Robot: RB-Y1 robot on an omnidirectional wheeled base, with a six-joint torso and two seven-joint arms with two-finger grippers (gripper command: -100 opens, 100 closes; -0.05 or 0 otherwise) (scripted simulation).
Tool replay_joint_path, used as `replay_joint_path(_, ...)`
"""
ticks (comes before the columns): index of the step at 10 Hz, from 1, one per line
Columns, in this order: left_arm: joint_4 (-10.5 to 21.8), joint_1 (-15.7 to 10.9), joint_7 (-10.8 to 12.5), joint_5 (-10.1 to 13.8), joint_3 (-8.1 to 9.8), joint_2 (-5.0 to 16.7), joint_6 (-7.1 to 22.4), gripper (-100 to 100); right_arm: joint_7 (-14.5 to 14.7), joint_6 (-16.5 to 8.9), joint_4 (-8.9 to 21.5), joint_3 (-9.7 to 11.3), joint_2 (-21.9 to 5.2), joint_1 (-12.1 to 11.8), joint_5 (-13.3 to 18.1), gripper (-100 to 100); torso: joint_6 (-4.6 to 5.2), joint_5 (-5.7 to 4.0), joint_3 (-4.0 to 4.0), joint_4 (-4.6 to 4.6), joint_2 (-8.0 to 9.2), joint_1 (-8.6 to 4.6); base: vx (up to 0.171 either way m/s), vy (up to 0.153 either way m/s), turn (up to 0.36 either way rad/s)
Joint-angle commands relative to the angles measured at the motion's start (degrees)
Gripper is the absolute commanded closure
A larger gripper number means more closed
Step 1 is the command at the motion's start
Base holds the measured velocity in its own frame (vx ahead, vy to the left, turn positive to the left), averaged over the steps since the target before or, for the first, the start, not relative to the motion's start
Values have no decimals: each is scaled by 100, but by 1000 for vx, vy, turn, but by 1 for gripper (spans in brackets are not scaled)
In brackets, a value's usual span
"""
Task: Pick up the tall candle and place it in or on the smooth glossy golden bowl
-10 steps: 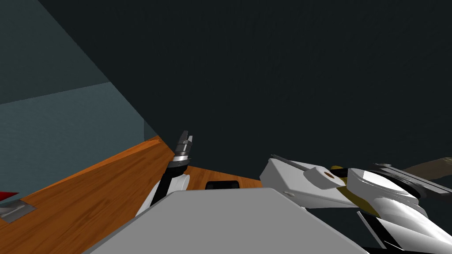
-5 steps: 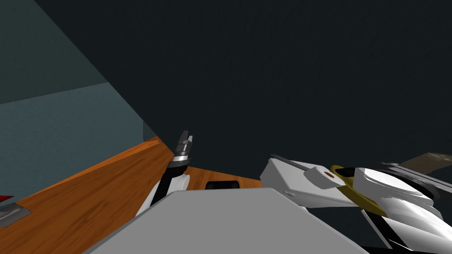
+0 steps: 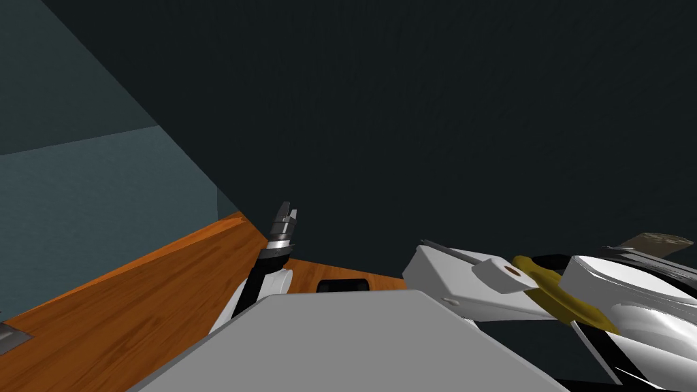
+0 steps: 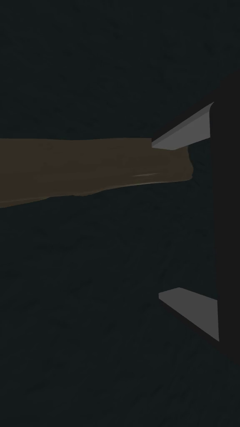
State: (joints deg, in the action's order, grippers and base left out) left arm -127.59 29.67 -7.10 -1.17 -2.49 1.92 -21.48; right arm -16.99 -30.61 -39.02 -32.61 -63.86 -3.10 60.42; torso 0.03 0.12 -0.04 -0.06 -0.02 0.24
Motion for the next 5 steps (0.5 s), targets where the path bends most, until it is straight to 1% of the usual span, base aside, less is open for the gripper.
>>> replay_joint_path(1,0,0,0,0,0,0,0,0,0,0,0,0,0,0,0,0,0,0,0,0,0,0,0,0,0)
replay_joint_path(5,0,0,0,0,0,0,0,0,0,0,0,0,0,0,0,0,0,-1,2,1,3,-4,0,0,0)
